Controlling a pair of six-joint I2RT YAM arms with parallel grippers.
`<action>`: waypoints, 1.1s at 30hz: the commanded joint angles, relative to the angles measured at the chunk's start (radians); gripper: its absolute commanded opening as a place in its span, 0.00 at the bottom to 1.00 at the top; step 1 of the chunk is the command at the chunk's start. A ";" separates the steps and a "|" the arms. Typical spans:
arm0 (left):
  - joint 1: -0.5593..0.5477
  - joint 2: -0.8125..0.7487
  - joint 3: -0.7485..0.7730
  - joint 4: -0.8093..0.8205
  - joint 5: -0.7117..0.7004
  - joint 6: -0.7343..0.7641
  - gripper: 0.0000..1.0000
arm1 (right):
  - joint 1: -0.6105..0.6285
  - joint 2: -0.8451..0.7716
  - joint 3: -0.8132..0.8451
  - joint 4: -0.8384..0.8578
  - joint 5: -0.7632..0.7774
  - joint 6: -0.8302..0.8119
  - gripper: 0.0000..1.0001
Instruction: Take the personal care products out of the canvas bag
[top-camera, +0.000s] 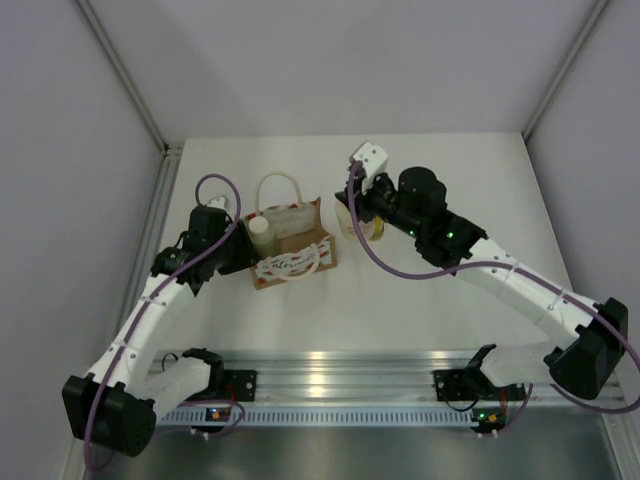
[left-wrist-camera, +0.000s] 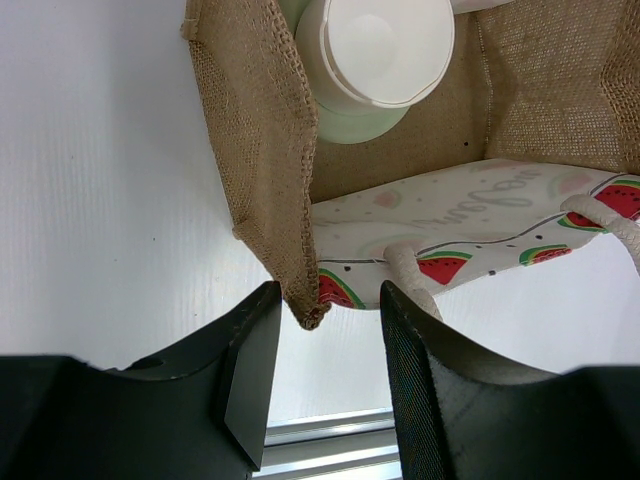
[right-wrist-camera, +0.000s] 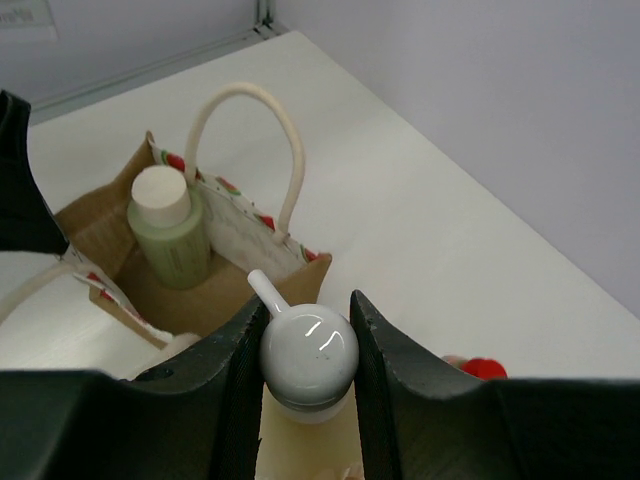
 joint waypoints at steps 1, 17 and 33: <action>-0.003 -0.014 -0.007 0.006 -0.002 -0.001 0.49 | -0.008 -0.111 -0.033 0.239 0.038 0.000 0.00; -0.005 -0.001 -0.005 0.007 0.006 0.000 0.49 | -0.073 -0.289 -0.524 0.546 0.053 0.105 0.00; -0.005 -0.009 -0.004 0.006 0.008 0.002 0.49 | -0.111 -0.292 -0.776 0.775 -0.023 0.138 0.00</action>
